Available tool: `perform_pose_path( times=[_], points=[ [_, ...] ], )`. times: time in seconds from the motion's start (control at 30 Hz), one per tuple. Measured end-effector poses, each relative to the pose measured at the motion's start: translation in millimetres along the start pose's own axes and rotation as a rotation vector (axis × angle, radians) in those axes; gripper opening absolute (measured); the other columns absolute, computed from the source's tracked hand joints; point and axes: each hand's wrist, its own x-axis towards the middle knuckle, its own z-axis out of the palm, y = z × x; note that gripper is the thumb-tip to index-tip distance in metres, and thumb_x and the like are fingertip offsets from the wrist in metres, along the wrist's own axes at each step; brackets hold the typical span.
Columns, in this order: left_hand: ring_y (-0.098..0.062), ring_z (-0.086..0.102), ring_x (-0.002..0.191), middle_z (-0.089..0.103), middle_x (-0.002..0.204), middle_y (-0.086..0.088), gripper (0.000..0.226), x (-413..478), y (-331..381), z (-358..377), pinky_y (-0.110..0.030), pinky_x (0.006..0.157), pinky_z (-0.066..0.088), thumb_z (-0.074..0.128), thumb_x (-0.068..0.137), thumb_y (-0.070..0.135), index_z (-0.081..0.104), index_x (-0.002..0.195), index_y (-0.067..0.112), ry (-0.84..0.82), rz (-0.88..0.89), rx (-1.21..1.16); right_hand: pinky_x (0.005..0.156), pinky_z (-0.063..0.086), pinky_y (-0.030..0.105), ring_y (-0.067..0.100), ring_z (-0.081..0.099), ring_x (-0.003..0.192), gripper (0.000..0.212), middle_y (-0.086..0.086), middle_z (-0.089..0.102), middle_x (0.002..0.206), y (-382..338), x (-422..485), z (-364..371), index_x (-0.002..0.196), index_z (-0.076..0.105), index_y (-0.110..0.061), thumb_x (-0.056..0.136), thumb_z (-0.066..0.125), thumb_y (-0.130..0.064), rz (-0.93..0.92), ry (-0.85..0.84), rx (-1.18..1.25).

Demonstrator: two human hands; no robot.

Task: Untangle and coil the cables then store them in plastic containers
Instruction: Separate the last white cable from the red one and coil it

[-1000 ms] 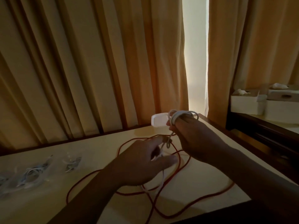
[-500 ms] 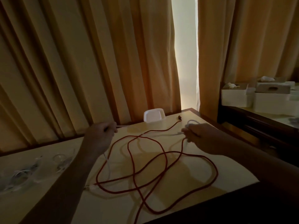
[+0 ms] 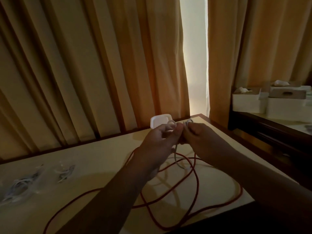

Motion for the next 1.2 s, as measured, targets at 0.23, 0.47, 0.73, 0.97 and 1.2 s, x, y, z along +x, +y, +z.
perform_pose_path(
  times=[0.23,0.47,0.73,0.97,1.2],
  points=[
    [-0.007,0.066,0.075,0.073,0.085,0.003,0.036,-11.0,5.2,-7.5,-0.024,0.069,0.050,0.050,0.100,0.055,0.073,0.094,0.027,0.134,0.109,0.442,0.066,0.046,0.014,0.006,0.063,0.083,0.021,-0.009,0.058,0.081,1.9,-3.5,-5.4,0.093,0.056,-0.024,0.107,0.042,-0.030,-0.081,0.087,-0.274],
    [0.000,0.066,0.087,0.071,0.085,0.016,0.017,8.5,30.0,-55.5,-0.017,0.073,0.053,0.064,0.098,0.016,0.071,0.087,0.028,0.057,0.416,0.395,0.090,0.053,0.027,0.013,0.070,0.098,0.044,0.002,0.073,0.096,-16.4,-33.3,-6.8,0.093,0.063,-0.014,0.102,0.034,-0.047,0.163,-0.469,0.202],
    [-0.002,0.058,0.067,0.068,0.075,0.017,0.030,18.2,-11.8,-31.4,-0.019,0.060,0.048,0.059,0.102,0.014,0.073,0.080,0.030,0.012,0.195,0.340,0.098,0.053,0.034,0.032,0.060,0.107,0.030,0.013,0.063,0.091,-37.0,-54.0,0.2,0.089,0.068,-0.012,0.101,0.048,-0.032,0.001,-0.289,1.206],
    [0.007,0.062,0.079,0.063,0.088,0.019,0.026,-34.1,15.2,-11.5,-0.013,0.067,0.044,0.057,0.104,0.033,0.058,0.128,0.043,-0.296,0.157,0.783,0.067,0.052,0.015,0.001,0.066,0.084,0.018,-0.006,0.066,0.096,-15.4,-9.9,-3.1,0.112,0.064,-0.012,0.101,0.056,-0.023,-0.445,0.258,-0.266],
    [0.005,0.058,0.083,0.058,0.082,0.021,0.015,-31.6,58.5,-53.9,-0.012,0.069,0.041,0.059,0.099,0.033,0.072,0.107,0.032,-0.151,0.535,1.045,0.073,0.052,0.022,0.004,0.065,0.089,0.036,0.000,0.066,0.090,-10.5,-25.2,-11.4,0.097,0.062,-0.018,0.106,0.033,-0.038,-0.186,-0.203,-0.112]
  ],
)
